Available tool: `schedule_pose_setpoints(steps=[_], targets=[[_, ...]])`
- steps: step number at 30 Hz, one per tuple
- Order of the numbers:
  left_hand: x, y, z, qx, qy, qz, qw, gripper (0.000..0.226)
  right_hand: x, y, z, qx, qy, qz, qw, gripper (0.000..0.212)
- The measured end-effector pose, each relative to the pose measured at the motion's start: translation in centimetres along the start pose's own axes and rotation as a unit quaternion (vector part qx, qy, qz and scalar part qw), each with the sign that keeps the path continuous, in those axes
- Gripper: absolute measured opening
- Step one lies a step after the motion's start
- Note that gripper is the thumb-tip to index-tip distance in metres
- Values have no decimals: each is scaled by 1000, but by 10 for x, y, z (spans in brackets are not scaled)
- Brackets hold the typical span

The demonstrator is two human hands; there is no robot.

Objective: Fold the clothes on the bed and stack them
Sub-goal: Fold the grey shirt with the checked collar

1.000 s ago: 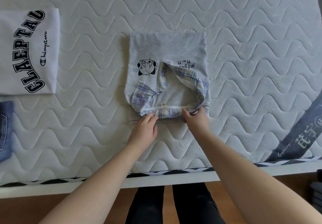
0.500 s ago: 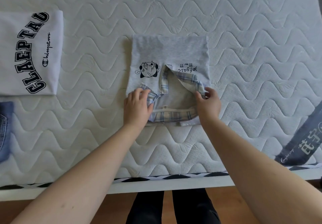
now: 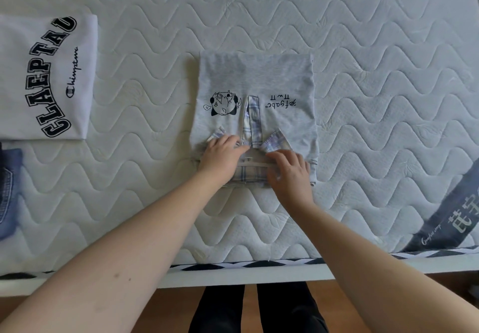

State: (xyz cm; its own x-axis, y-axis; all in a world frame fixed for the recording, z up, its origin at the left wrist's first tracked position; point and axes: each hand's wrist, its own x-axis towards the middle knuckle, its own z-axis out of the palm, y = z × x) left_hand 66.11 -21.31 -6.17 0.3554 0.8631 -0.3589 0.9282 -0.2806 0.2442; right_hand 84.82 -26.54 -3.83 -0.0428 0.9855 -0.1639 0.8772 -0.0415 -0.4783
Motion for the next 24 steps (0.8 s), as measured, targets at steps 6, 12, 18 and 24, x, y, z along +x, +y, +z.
schedule_pose_setpoints(steps=[6, 12, 18, 24], targets=[[-18, 4, -3, -13, 117, -26, 993, 41, 20, -5, -2, -98, -48, -26, 994, 45], [-10, -1, -7, 38, 68, -71, 994, 33, 44, -4, 2, -132, -66, -20, 989, 21], [-4, 9, -14, 74, 95, -96, 988, 16, 35, -6, -2, -72, 1, -18, 997, 11], [-7, 14, -4, 98, 195, -11, 976, 18, 30, -6, -2, -58, 2, -9, 998, 16]])
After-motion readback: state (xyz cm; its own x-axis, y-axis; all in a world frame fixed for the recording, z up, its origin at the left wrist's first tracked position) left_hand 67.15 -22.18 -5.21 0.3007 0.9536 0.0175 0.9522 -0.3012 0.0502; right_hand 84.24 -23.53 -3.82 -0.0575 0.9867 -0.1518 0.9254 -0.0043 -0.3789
